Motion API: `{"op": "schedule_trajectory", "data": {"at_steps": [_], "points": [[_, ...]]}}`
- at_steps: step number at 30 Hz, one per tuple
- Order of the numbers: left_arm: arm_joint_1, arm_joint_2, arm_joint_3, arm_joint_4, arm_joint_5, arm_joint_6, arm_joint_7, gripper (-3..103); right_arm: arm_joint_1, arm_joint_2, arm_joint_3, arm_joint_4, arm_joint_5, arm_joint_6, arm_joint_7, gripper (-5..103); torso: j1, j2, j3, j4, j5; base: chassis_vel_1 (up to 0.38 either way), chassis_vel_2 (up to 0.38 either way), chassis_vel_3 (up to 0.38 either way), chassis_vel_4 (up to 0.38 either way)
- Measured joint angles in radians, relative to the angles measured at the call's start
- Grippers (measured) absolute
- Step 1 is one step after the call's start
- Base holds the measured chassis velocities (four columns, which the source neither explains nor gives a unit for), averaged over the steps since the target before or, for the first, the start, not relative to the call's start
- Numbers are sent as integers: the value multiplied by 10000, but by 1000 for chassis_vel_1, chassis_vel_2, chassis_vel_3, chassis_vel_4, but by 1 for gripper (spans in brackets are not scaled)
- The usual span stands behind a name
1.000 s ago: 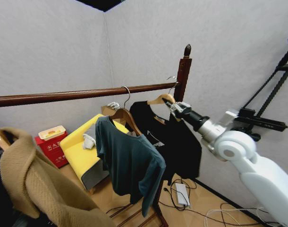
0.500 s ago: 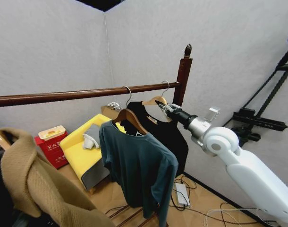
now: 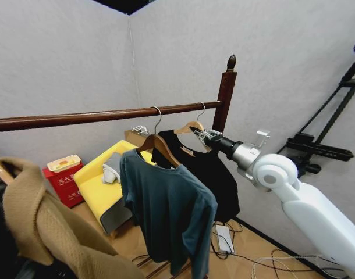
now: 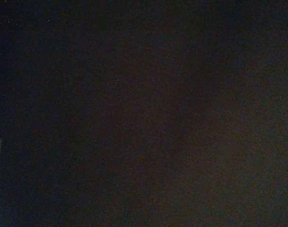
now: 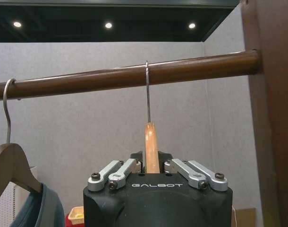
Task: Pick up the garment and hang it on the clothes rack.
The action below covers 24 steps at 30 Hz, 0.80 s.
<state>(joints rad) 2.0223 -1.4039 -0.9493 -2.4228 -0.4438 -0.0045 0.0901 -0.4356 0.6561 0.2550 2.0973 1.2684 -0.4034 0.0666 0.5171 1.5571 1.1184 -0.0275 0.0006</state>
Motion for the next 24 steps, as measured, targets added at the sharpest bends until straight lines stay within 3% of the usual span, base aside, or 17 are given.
{"op": "schedule_trajectory", "data": {"at_steps": [2, 4, 5, 8, 14, 17, 19, 24], "points": [[0, 0, 0, 0, 0, 0, 0, 46, 0, 0, 0, 0, 0, 0, 0, 19, 0, 0, 0, 0, 0, 0, 0, 0, 0], [0, 0, 1, 1, 0, 0, 3, 46, -328, -65, 445, 187, -136, 376, 16, 29, 0, -1, 0, 0, -6, 0, 0, 0, 0], [0, 0, 1, 0, 0, -1, 3, 46, -501, -103, 700, 290, -189, 566, 56, 40, 0, -1, 0, 0, -4, 0, 0, 0, 0], [0, 0, 0, 0, 0, 0, 3, 46, -675, -152, 925, 386, -259, 735, 118, 45, 0, -2, -1, 0, -5, 0, 0, 0, 0], [-1, 0, 1, 0, 0, 0, 2, 46, -2462, -580, 2543, 1162, -858, 1569, 837, 73, 0, -2, -1, -1, -7, 0, 0, 0, 0], [0, 0, 1, 0, 0, 0, 2, 46, -3135, -602, 2952, 1406, -1190, 1766, 1102, 78, 0, -2, -1, -1, -6, 0, 0, 0, 0], [-1, 0, 1, 0, 0, 0, 3, 46, -4496, -331, 3793, 2055, -1545, 1710, 1798, 89, 0, -3, -2, 0, -6, 0, 0, 0, 0], [-1, 0, 0, 0, 0, 0, 2, 46, -6643, 536, 4995, 2987, -2672, 1858, 2188, 99, 0, -3, -2, 2, -8, 0, 0, 0, 0]]}}
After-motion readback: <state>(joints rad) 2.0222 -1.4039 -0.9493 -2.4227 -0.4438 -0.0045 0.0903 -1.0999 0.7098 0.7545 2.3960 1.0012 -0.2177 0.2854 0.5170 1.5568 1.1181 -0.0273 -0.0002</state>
